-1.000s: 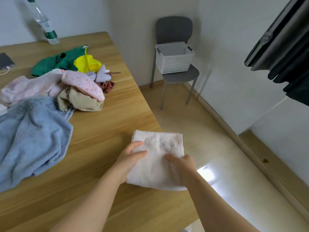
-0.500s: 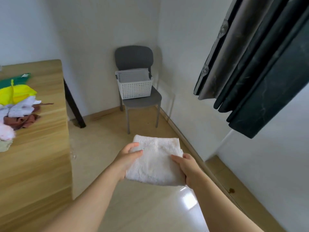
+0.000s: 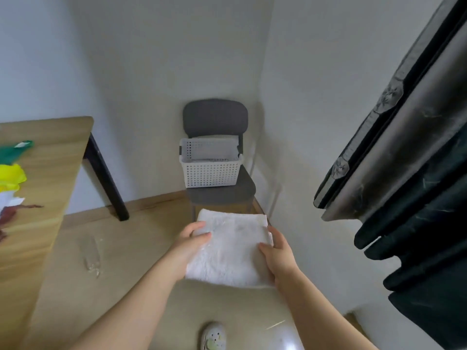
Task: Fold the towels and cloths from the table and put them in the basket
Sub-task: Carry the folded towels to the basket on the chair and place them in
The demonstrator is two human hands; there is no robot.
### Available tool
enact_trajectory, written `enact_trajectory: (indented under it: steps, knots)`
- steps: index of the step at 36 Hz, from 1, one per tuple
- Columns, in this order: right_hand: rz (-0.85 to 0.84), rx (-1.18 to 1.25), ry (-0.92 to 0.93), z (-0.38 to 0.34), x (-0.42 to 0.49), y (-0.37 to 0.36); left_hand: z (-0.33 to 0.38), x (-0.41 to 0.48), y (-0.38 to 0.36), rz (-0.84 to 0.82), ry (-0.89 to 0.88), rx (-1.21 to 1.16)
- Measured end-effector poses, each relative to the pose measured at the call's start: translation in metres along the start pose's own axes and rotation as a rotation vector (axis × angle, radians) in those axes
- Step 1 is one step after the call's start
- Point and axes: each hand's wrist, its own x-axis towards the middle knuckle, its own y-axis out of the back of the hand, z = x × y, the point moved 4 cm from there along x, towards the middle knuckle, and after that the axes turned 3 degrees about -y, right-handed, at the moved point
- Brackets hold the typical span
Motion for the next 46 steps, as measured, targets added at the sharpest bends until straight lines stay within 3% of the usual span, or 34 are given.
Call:
enact_trajectory:
  steps: [9, 17, 27, 34, 40, 46]
  knots:
    - [-0.034, -0.031, -0.017, -0.072, 0.148, -0.016, 0.068, 0.136, -0.013, 0.084, 0.002, 0.046]
    - [-0.144, -0.189, -0.036, -0.120, 0.275, -0.023, 0.110, 0.244, -0.039, 0.157, 0.071, 0.015]
    - [-0.284, -0.198, -0.059, -0.189, 0.417, -0.053, 0.152, 0.361, -0.051, 0.285, 0.151, 0.053]
    - [-0.351, -0.242, -0.134, -0.209, 0.482, -0.095, 0.149, 0.435, -0.032, 0.304, 0.249, 0.074]
    - [-0.284, -0.316, -0.179, -0.203, 0.539, -0.131, 0.132, 0.511, -0.022, 0.226, 0.280, 0.109]
    - [-0.249, -0.395, -0.288, -0.171, 0.578, -0.169, 0.090, 0.569, -0.006, 0.117, 0.496, 0.131]
